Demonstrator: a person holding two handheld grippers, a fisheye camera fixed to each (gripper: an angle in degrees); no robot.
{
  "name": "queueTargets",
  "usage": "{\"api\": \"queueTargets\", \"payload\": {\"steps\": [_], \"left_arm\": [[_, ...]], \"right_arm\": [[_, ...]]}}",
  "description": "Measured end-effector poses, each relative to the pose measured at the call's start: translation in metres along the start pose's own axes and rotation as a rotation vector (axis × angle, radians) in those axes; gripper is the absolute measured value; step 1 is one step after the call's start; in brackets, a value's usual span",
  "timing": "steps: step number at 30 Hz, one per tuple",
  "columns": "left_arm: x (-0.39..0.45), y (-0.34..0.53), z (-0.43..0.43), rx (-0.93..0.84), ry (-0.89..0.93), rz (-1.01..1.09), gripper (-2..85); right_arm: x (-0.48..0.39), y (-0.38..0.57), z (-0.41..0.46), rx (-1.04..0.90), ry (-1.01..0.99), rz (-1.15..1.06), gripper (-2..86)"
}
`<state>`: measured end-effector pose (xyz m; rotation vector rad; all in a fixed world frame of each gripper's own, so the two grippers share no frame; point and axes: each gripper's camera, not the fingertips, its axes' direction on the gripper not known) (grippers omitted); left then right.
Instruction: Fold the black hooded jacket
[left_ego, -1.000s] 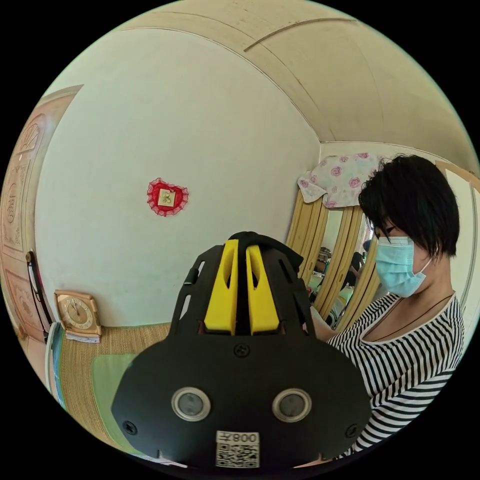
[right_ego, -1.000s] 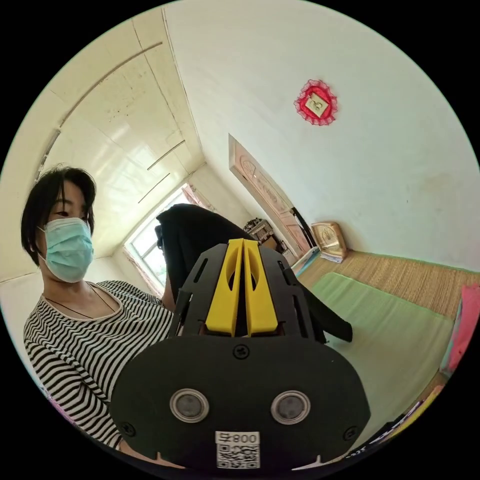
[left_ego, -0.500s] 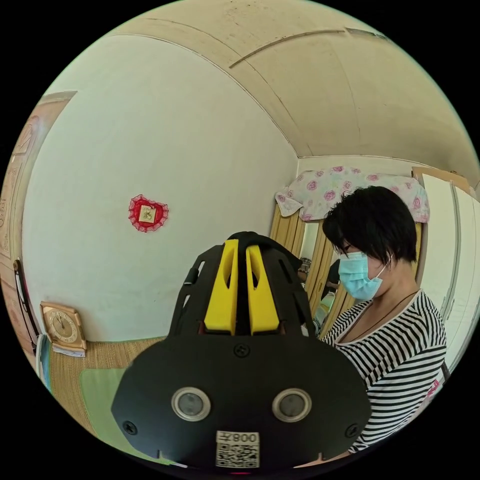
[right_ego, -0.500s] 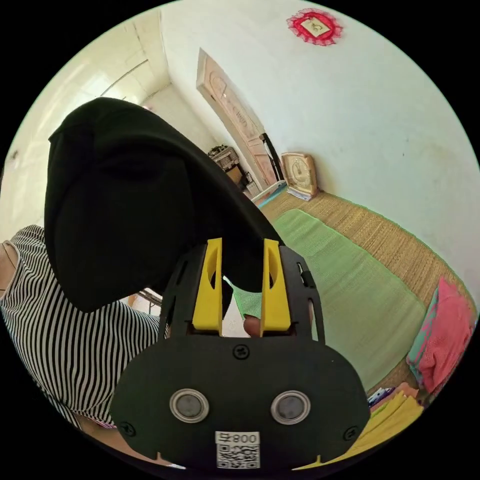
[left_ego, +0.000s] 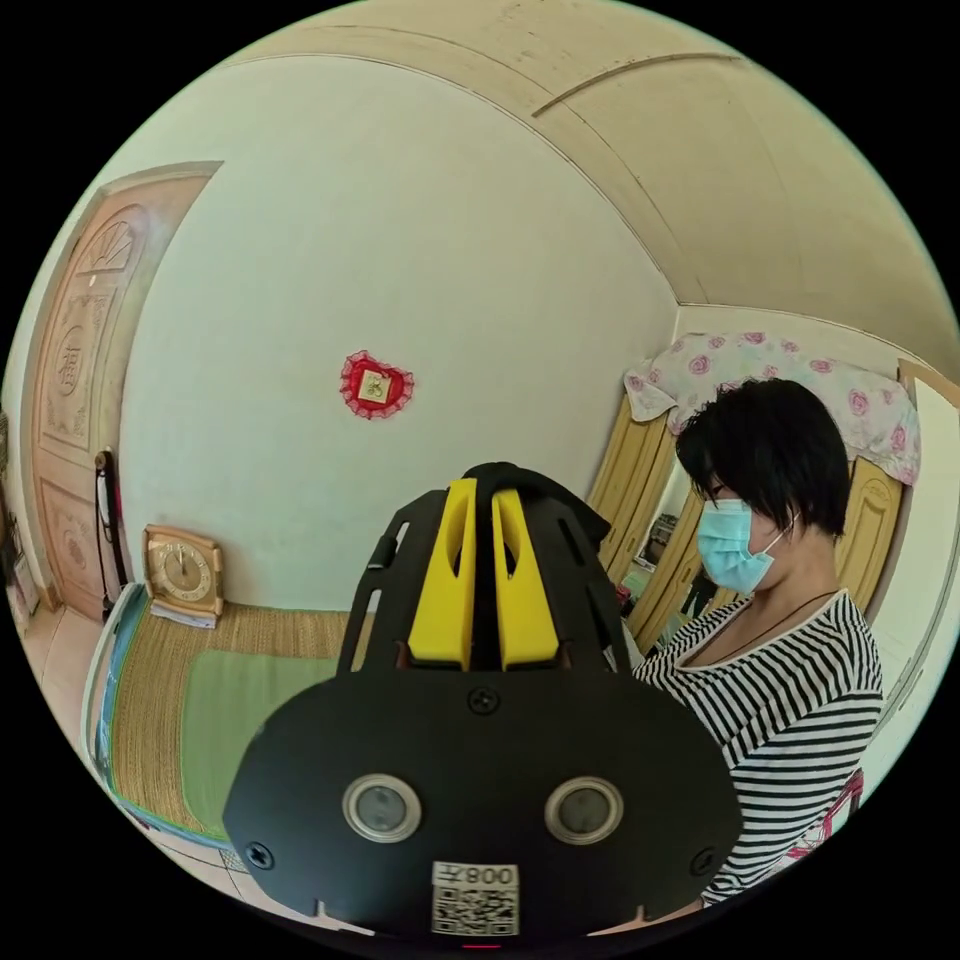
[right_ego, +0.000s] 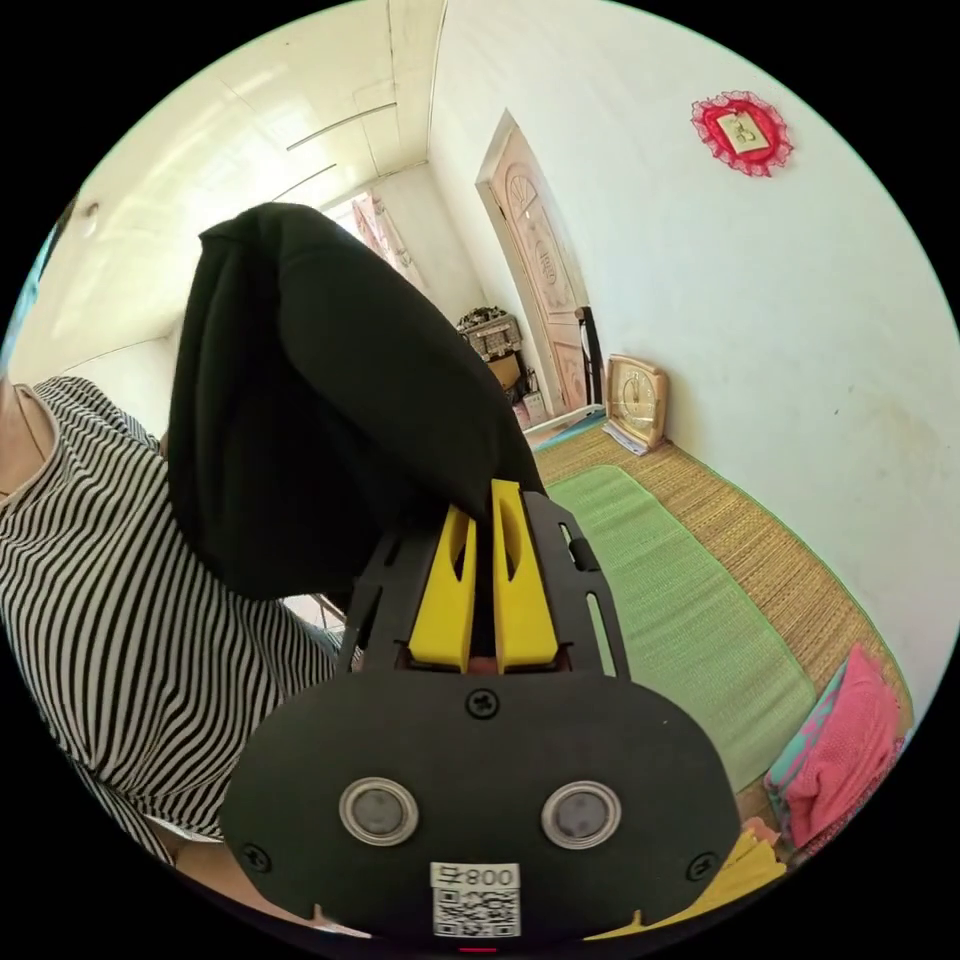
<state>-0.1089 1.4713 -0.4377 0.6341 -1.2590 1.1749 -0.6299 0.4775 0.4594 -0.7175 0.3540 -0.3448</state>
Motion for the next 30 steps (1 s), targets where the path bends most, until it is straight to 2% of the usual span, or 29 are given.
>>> {"api": "queueTargets", "payload": {"steps": [8,13,18,21,25,27,29,30], "left_arm": [[-0.048,-0.037,0.018,0.011,-0.153,-0.134,1.5],[-0.081,-0.083,0.055,0.038,-0.121,-0.144,1.6],[-0.146,-0.166,0.142,-0.012,-0.076,-0.113,1.7],[-0.211,-0.218,0.233,-0.142,-0.060,-0.139,2.1],[-0.322,-0.263,0.379,-0.353,-0.070,-0.231,3.1],[-0.412,-0.267,0.481,-0.505,-0.097,-0.372,4.8],[-0.471,-0.259,0.545,-0.624,-0.155,-0.449,6.6],[-0.508,-0.250,0.575,-0.671,-0.195,-0.554,7.0]], "right_arm": [[-0.039,-0.071,-0.043,-0.099,-0.036,-0.178,3.3],[-0.039,-0.119,-0.054,-0.144,-0.028,-0.226,3.3],[-0.009,-0.176,-0.052,-0.205,0.048,-0.190,3.2],[0.048,-0.212,-0.039,-0.264,0.131,-0.072,3.1],[0.186,-0.256,0.008,-0.438,0.251,0.188,3.0],[0.257,-0.264,0.032,-0.505,0.302,0.375,2.9],[0.337,-0.259,0.060,-0.592,0.332,0.607,2.8],[0.352,-0.256,0.066,-0.599,0.324,0.652,2.8]]}}
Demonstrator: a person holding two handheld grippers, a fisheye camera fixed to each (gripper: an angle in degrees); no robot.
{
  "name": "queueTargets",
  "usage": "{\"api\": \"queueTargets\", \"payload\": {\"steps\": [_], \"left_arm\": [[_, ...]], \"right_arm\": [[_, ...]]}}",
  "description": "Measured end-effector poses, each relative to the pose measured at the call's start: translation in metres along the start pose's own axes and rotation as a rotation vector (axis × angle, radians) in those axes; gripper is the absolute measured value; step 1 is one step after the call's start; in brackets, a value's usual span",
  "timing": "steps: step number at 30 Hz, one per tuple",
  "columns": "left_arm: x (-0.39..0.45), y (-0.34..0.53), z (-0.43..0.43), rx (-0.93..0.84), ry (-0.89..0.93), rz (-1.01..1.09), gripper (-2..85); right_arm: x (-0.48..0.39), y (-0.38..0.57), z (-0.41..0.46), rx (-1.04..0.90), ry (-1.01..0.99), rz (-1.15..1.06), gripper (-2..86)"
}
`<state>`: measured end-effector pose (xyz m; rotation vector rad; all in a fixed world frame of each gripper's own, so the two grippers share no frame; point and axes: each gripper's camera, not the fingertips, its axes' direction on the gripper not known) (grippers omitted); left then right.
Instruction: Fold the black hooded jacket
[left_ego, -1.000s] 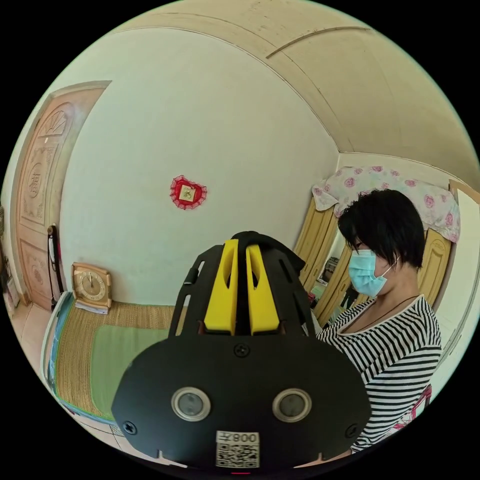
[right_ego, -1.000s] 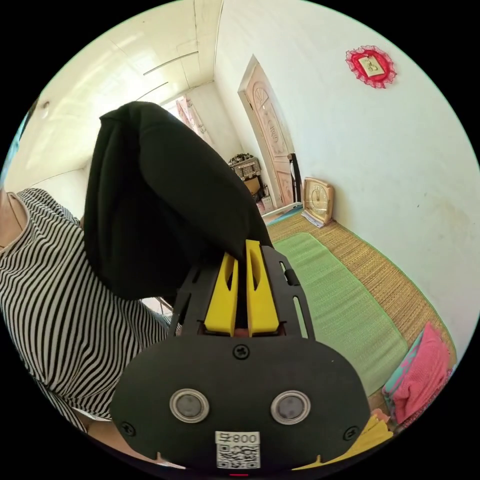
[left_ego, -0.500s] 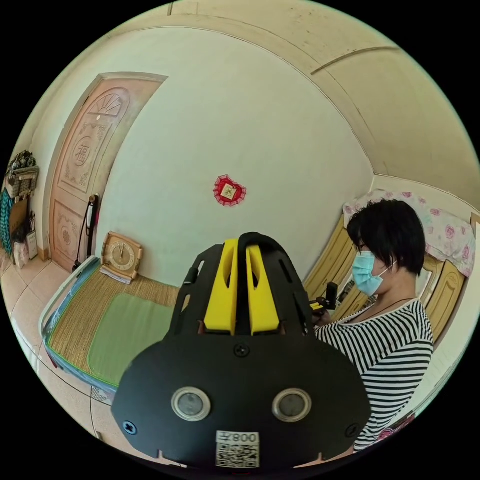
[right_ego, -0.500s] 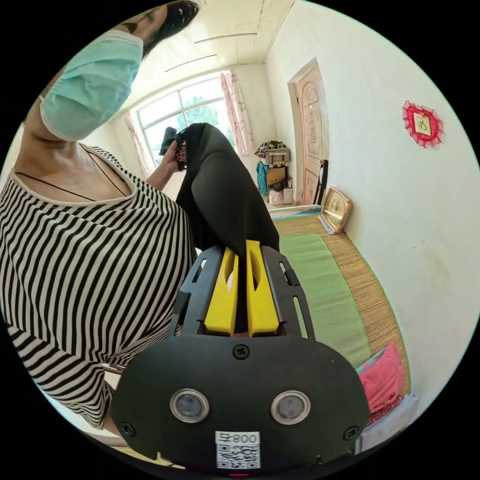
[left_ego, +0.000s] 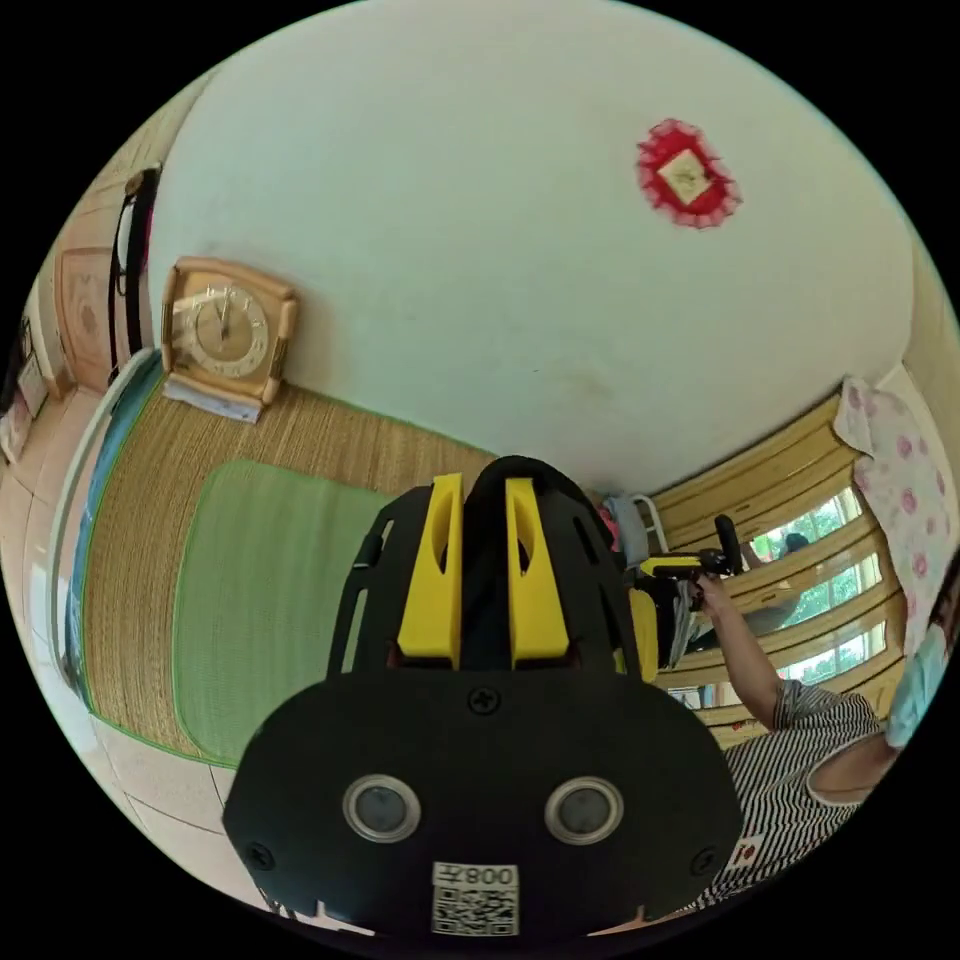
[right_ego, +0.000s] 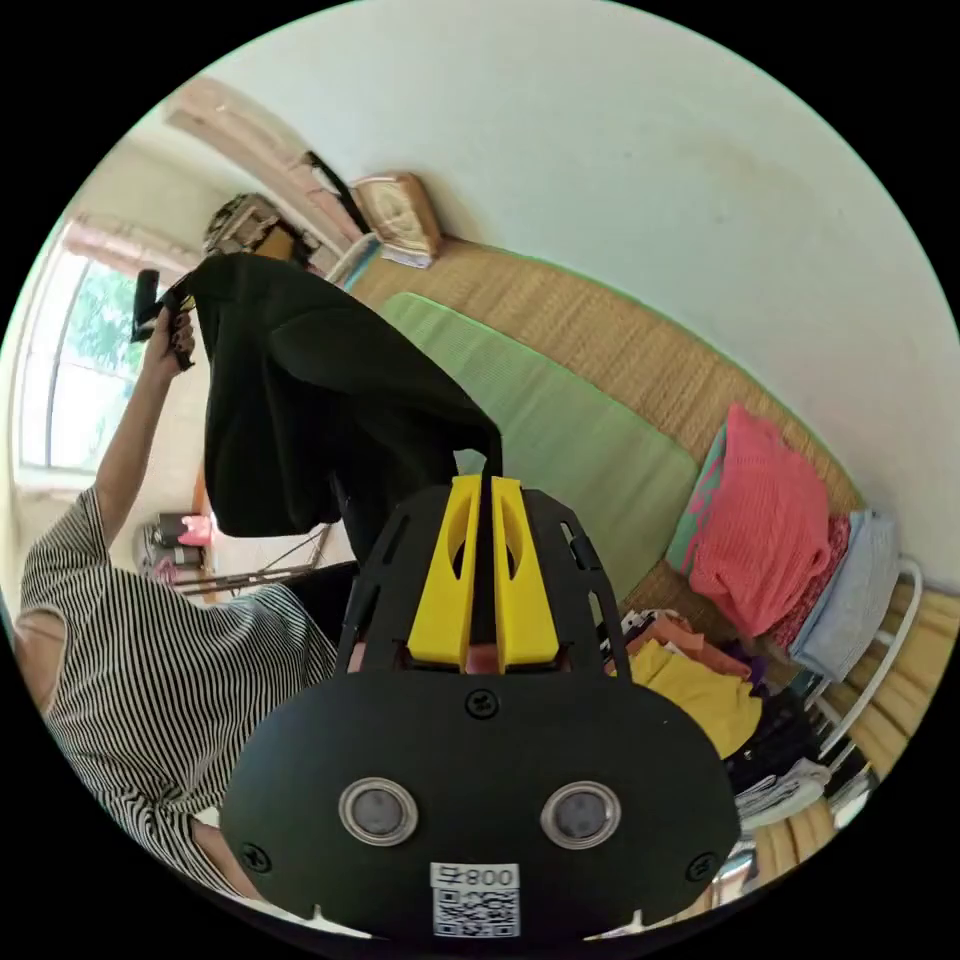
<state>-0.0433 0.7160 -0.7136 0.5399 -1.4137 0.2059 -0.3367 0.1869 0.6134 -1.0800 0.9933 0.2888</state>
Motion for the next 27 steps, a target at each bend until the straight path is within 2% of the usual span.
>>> {"api": "queueTargets", "payload": {"steps": [4,9,11,15,20,22,27], "left_arm": [[-0.059,-0.050,0.059,-0.099,0.155,-0.162,7.5],[-0.104,-0.066,0.131,-0.423,0.234,-0.354,10.0],[-0.109,-0.077,0.144,-0.460,0.288,-0.418,11.2],[-0.103,-0.134,0.163,-0.401,0.456,-0.523,13.5],[-0.081,-0.213,0.187,-0.404,0.536,-0.540,16.0],[-0.072,-0.238,0.195,-0.406,0.557,-0.543,15.9],[-0.055,-0.301,0.211,-0.381,0.620,-0.596,8.7]], "right_arm": [[0.023,-0.039,0.047,-0.043,-0.106,0.126,3.4],[0.025,-0.061,0.112,-0.151,-0.215,0.223,5.6],[0.030,-0.080,0.137,-0.183,-0.299,0.285,6.4],[0.039,-0.122,0.156,-0.145,-0.412,0.343,6.8],[0.061,-0.187,0.182,-0.148,-0.569,0.385,7.2],[0.064,-0.201,0.187,-0.165,-0.567,0.361,6.4],[0.070,-0.222,0.221,-0.305,-0.562,0.338,3.6]]}}
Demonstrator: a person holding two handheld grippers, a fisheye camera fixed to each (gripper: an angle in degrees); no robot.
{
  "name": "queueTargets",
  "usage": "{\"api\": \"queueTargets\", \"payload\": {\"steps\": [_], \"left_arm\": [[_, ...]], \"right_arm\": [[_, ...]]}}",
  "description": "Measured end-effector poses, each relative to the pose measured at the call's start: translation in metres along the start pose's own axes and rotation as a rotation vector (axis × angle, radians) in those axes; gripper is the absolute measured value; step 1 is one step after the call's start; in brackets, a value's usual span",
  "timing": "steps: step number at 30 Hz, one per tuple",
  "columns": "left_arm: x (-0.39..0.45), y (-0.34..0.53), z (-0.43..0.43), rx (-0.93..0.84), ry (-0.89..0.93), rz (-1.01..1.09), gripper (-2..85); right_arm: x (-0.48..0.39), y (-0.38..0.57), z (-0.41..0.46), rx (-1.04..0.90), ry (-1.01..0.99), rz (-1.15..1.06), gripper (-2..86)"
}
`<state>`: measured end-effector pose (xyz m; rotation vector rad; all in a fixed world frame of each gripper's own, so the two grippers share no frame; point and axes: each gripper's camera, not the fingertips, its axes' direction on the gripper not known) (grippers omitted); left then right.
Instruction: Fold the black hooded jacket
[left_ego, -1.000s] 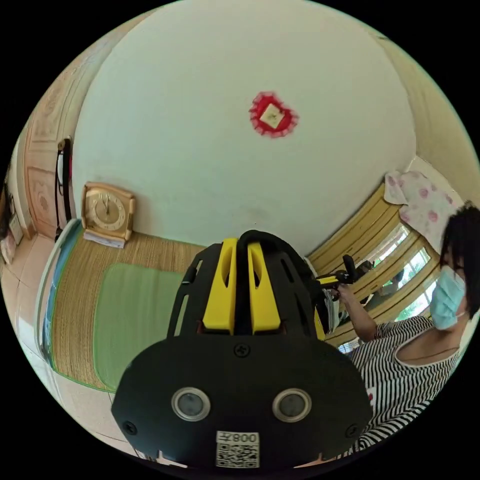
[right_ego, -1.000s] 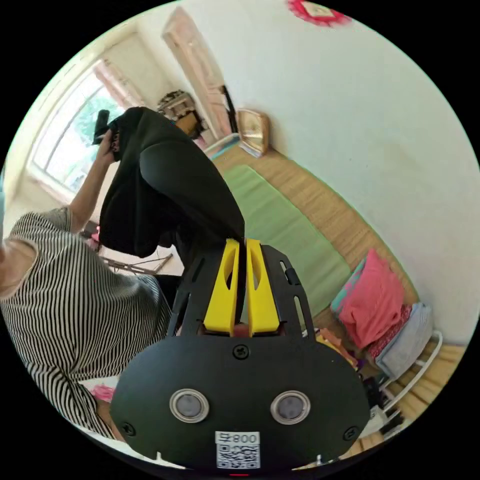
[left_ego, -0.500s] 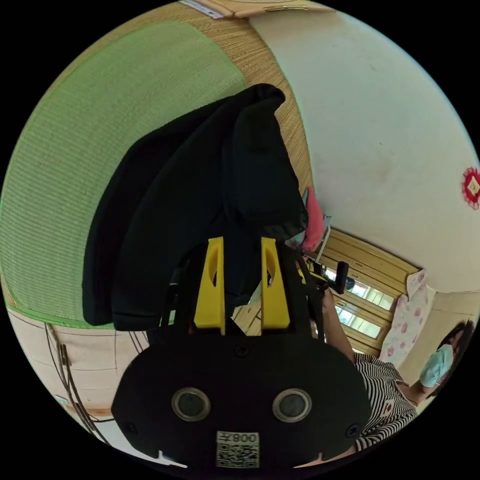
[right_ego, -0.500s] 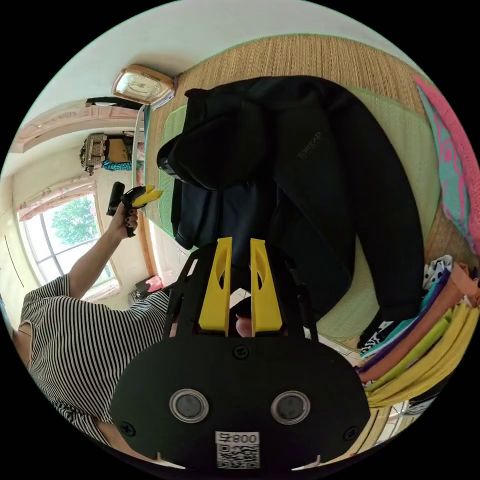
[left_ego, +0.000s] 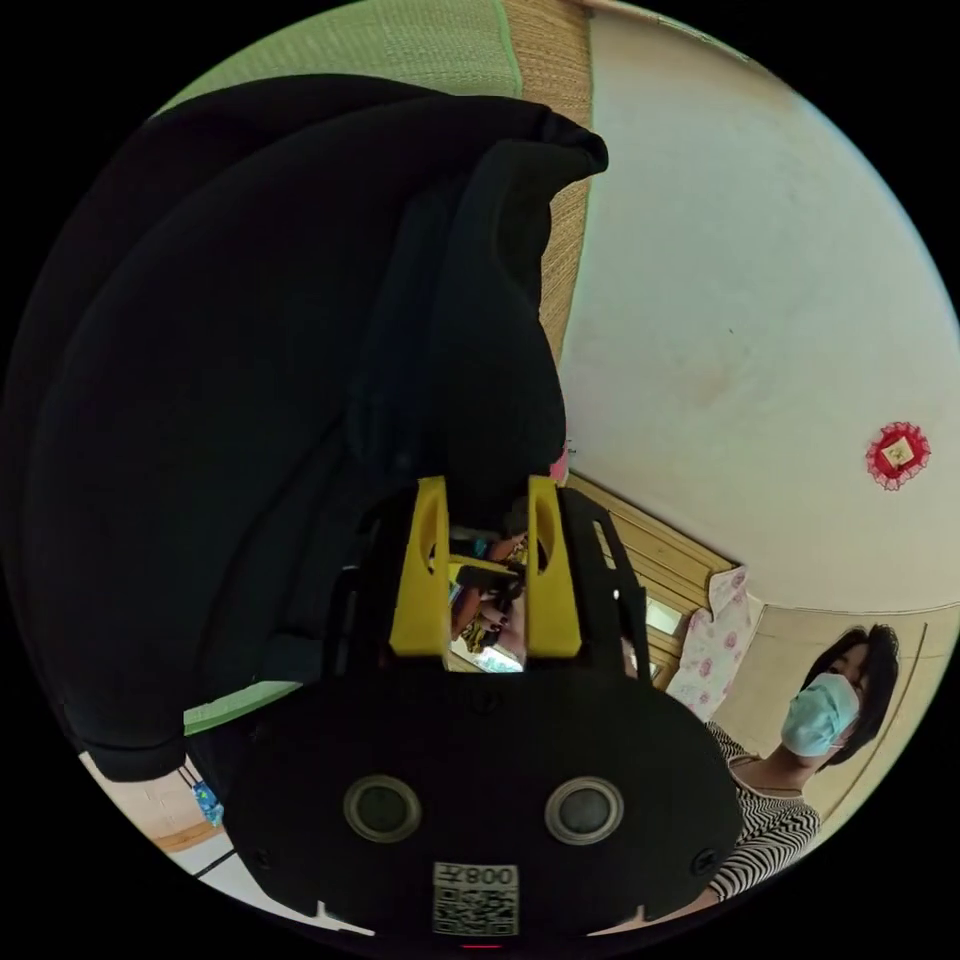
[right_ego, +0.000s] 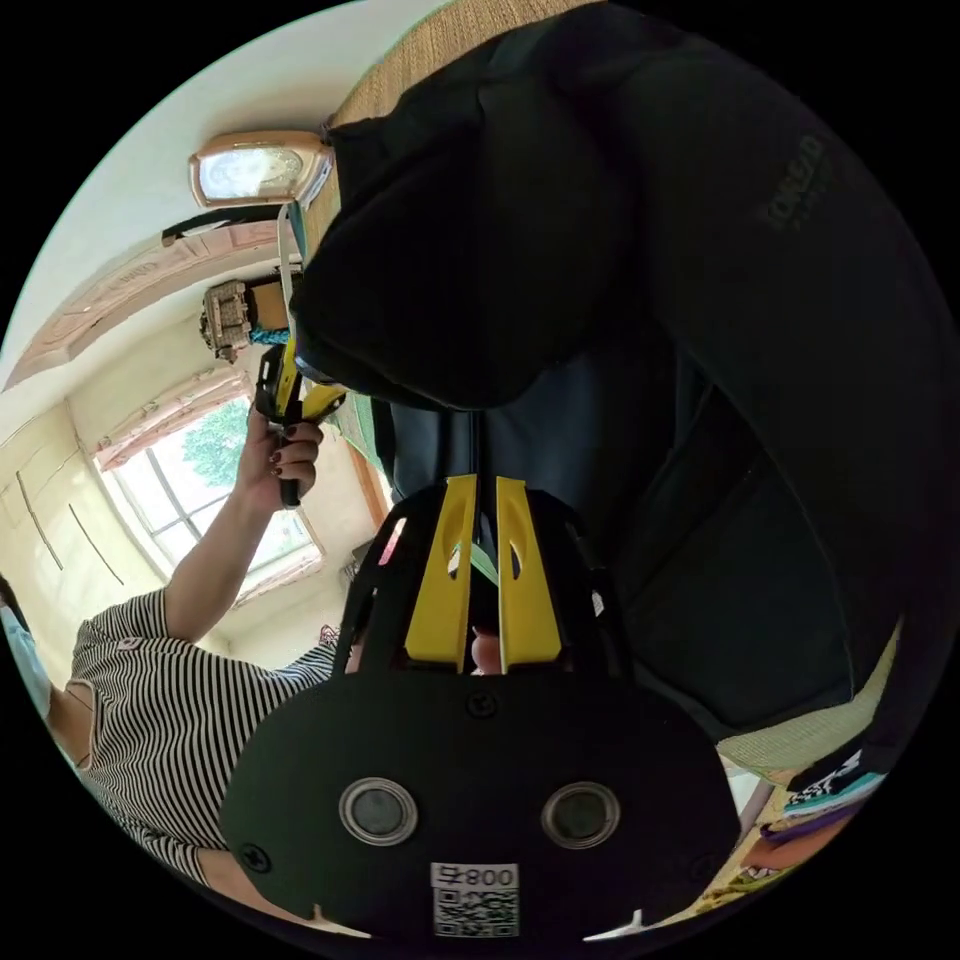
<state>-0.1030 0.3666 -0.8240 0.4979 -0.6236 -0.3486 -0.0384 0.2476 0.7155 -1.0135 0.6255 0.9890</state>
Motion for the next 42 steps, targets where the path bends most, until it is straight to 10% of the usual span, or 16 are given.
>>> {"api": "queueTargets", "payload": {"steps": [13,21,33,42], "left_arm": [[0.212,-0.110,0.003,-0.030,0.163,0.278,4.6],[0.431,-0.199,-0.003,0.096,-0.188,0.679,13.6],[0.187,-0.105,-0.029,-0.128,-0.671,0.011,14.1],[0.194,-0.098,-0.016,-0.163,-0.874,-0.013,11.8]], "right_arm": [[-0.046,-0.101,-0.097,0.342,-0.216,-0.148,0.2],[-0.144,-0.136,-0.314,0.787,0.204,-0.298,0.1],[-0.009,-0.089,-0.161,0.398,0.173,-0.023,0.2],[0.015,-0.060,-0.130,0.381,0.061,0.074,0.3]]}}
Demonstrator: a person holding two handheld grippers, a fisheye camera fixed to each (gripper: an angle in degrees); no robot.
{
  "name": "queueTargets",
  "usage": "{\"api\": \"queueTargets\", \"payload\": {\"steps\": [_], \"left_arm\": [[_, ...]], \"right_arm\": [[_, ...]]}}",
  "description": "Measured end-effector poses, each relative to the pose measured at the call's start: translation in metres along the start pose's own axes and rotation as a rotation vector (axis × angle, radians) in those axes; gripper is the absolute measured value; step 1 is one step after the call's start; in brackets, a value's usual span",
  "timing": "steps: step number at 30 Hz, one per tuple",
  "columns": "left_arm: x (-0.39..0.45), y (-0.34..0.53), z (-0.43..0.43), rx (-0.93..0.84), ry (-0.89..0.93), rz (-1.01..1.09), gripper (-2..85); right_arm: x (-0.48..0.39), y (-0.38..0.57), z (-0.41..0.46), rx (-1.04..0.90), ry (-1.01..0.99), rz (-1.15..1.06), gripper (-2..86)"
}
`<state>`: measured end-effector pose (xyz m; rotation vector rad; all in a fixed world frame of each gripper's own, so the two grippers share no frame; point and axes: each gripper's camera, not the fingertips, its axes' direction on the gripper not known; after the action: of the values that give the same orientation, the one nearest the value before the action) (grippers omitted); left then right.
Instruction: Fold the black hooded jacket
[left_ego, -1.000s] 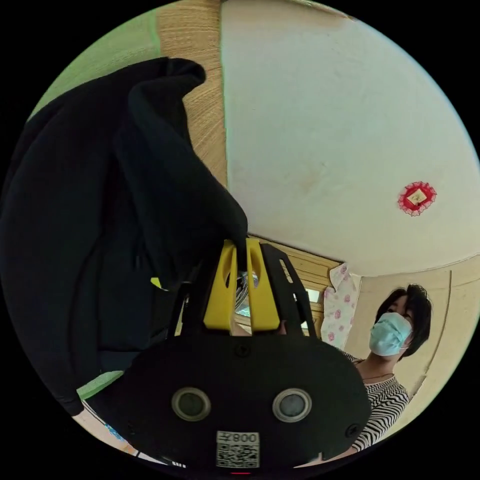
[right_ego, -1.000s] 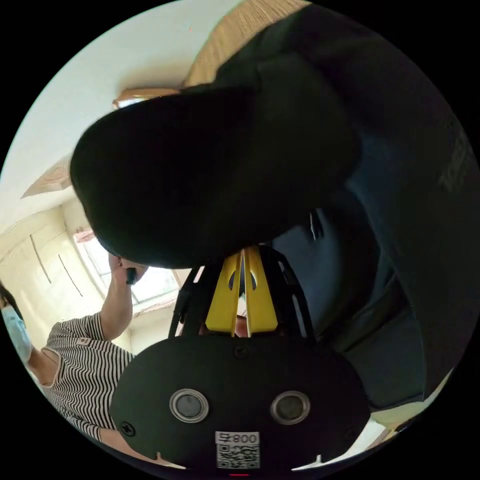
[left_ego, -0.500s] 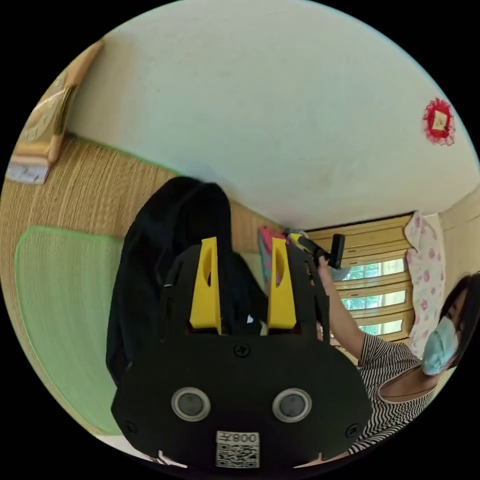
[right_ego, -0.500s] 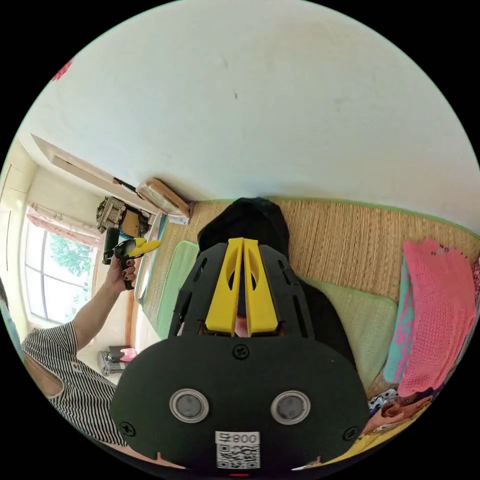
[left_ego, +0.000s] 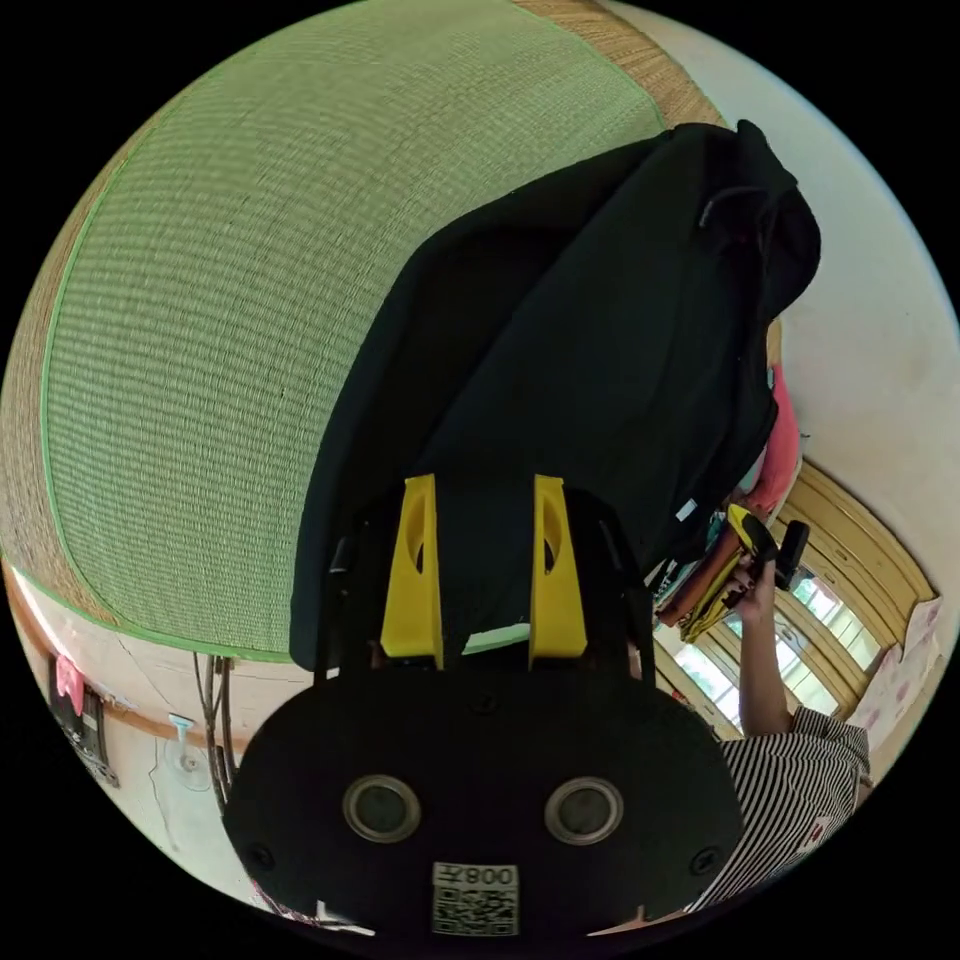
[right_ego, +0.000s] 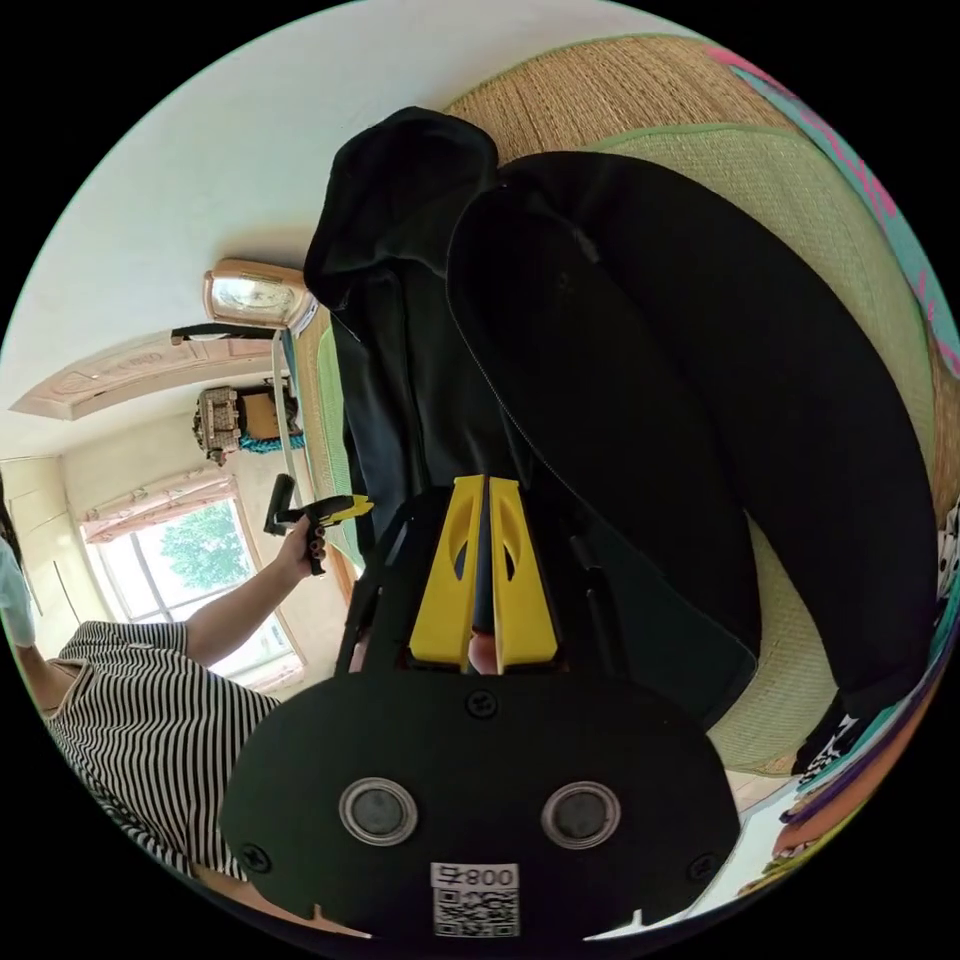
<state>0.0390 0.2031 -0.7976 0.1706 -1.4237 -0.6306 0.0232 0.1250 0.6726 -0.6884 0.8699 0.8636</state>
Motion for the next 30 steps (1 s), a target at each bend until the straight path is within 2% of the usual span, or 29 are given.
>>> {"api": "queueTargets", "payload": {"steps": [3,7,14,19,21,23,28,30], "left_arm": [[0.012,-0.001,0.000,-0.043,-0.194,0.019,4.5],[0.014,0.007,-0.009,-0.054,-0.159,0.068,1.0],[0.015,0.045,-0.040,0.086,-0.122,0.120,1.3],[0.005,0.048,-0.018,-0.006,-0.102,0.084,5.3],[0.005,0.052,0.000,-0.063,-0.164,0.079,5.0],[0.009,0.059,0.001,-0.047,-0.242,0.074,2.9],[0.011,0.081,-0.009,-0.044,-0.208,0.129,0.4],[0.008,0.100,-0.036,0.034,-0.195,0.151,0.1]], "right_arm": [[-0.003,-0.004,0.012,-0.028,-0.026,-0.014,0.1],[-0.003,-0.005,0.025,-0.058,-0.046,-0.028,0.1],[0.008,-0.001,0.030,-0.058,-0.083,-0.013,0.0],[0.014,0.002,0.031,-0.058,-0.091,-0.008,0.1],[0.015,0.003,0.032,-0.061,-0.090,-0.010,0.1],[0.016,0.005,0.033,-0.067,-0.079,-0.016,0.1],[0.024,0.011,0.033,-0.076,-0.083,-0.009,0.0],[0.025,0.014,0.030,-0.070,-0.086,-0.009,0.0]]}}
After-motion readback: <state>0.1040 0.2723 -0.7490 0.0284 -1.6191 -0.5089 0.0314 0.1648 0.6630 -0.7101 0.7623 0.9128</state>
